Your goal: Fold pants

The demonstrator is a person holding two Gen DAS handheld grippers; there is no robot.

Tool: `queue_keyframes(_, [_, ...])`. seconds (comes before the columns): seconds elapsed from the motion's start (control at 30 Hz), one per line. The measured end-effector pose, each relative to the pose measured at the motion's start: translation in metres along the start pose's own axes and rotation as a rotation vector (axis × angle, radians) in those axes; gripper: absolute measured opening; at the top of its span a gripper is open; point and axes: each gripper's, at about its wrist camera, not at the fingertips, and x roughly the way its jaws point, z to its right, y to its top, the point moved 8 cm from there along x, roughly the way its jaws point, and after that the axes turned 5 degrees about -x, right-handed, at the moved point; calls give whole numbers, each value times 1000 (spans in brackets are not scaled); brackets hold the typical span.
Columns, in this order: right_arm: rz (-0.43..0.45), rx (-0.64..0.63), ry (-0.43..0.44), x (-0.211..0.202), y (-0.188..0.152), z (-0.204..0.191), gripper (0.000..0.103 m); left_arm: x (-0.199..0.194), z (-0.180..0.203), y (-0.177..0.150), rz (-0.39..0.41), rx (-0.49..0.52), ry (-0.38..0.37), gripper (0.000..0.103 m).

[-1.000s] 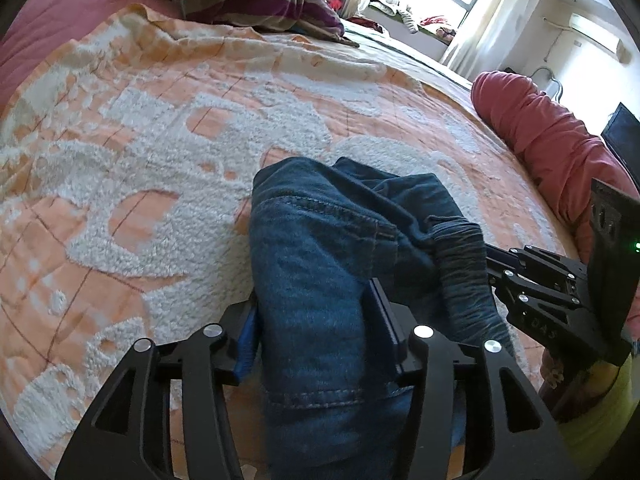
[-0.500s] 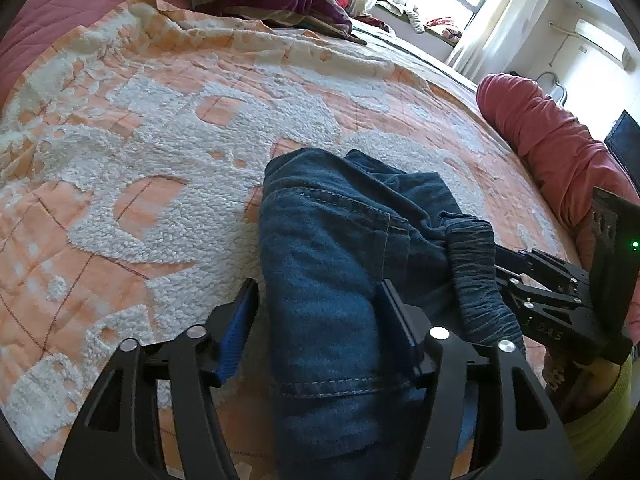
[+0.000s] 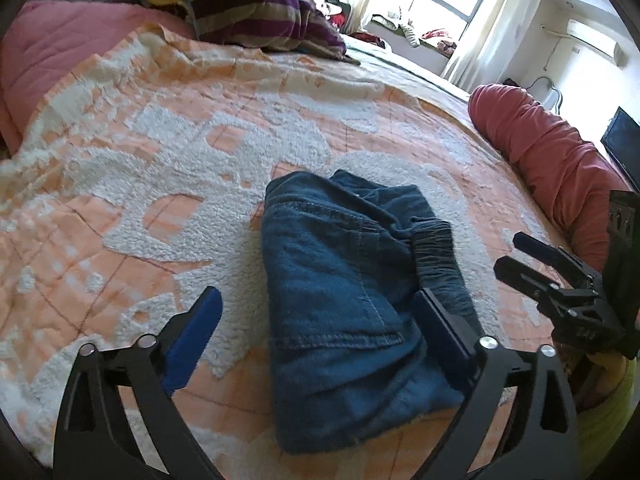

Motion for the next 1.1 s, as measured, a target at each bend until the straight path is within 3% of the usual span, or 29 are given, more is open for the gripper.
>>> queue_keyframes(0.73, [186,-87,-69,-104,5,-34,94,-103,9,-45,111,76,70,98])
queue_keyframes(1.1, [144,-87,-37,-117,-30,-53,94,-108,3,-85,53,70,67,98])
